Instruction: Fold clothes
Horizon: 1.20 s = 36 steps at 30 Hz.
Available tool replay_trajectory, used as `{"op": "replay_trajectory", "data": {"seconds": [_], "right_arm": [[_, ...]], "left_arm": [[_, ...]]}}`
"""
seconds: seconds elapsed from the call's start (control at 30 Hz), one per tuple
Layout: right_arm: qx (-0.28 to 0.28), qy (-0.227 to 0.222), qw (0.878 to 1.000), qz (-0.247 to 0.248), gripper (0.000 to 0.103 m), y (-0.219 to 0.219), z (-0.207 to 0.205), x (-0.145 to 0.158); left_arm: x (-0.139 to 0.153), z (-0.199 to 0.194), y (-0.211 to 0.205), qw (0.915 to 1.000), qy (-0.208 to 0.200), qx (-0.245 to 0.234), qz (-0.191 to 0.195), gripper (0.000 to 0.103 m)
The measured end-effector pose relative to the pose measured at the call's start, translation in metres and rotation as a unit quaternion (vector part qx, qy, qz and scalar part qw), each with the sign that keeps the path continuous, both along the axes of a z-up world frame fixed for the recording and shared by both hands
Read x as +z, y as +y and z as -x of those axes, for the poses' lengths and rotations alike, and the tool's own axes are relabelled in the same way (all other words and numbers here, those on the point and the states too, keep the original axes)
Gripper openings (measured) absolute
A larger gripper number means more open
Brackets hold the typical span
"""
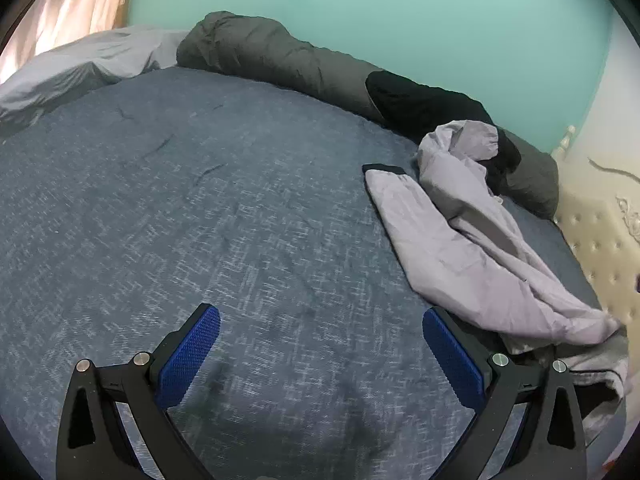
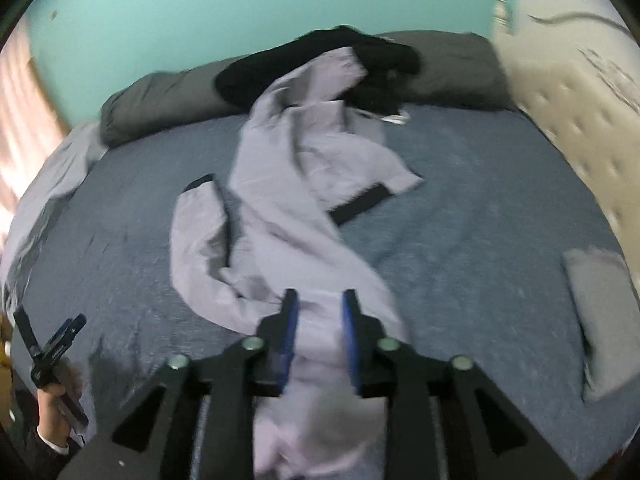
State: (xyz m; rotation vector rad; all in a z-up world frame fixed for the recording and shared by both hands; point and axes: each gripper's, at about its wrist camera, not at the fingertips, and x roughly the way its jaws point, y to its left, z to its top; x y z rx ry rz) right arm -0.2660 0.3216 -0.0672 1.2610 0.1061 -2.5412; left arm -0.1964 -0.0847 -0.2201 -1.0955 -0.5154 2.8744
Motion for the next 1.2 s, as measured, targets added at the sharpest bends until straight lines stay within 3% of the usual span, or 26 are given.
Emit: {"op": "replay_trajectory", "data": {"seconds": [0.1, 0.17, 0.3, 0.63, 0.67, 0.7, 0.77, 0.8, 0.87, 0.97, 1.2], "right_arm": [[0.032, -0.026, 0.999, 0.006, 0.049, -0.040, 0.021, -0.017], [0.044, -0.049, 0.998, -0.002, 0.053, -0.070, 0.038, -0.037], [0.052, -0.076, 0.995, -0.048, 0.055, -0.104, 0.074, -0.079], [0.043, -0.104, 0.983, -0.142, 0.055, -0.120, 0.122, -0.151], [0.047, -0.105, 0.982, -0.149, 0.052, -0.121, 0.123, -0.156], [0.050, -0.107, 0.981, -0.154, 0.038, -0.120, 0.123, -0.160], [0.056, -0.110, 0.979, -0.162, 0.023, -0.118, 0.122, -0.167], [0.060, -0.106, 0.978, -0.167, 0.012, -0.118, 0.121, -0.168], [0.069, -0.088, 0.980, -0.166, 0.004, -0.117, 0.116, -0.160], [0.085, -0.058, 0.984, -0.147, 0.001, -0.117, 0.106, -0.139], [0.140, 0.001, 0.988, -0.062, 0.001, -0.123, 0.066, -0.049]], "left_arm": [[-0.004, 0.001, 0.008, 0.9997, 0.004, -0.011, 0.020, 0.103], [-0.009, 0.002, 0.010, 0.9995, 0.004, -0.017, 0.025, 0.103], [-0.021, 0.008, 0.013, 0.9993, -0.009, -0.029, 0.022, 0.103], [-0.028, 0.015, 0.007, 0.9992, -0.014, -0.028, 0.024, 0.103], [-0.028, 0.015, 0.006, 0.9992, -0.014, -0.027, 0.024, 0.103], [-0.028, 0.015, 0.006, 0.9993, -0.014, -0.026, 0.024, 0.103], [-0.028, 0.015, 0.005, 0.9993, -0.014, -0.026, 0.024, 0.103], [-0.028, 0.015, 0.005, 0.9992, -0.014, -0.027, 0.025, 0.103], [-0.027, 0.014, 0.006, 0.9992, -0.013, -0.027, 0.026, 0.103], [-0.024, 0.013, 0.008, 0.9993, -0.011, -0.028, 0.021, 0.103], [0.010, -0.002, 0.012, 0.9995, 0.013, -0.026, 0.014, 0.103]]}}
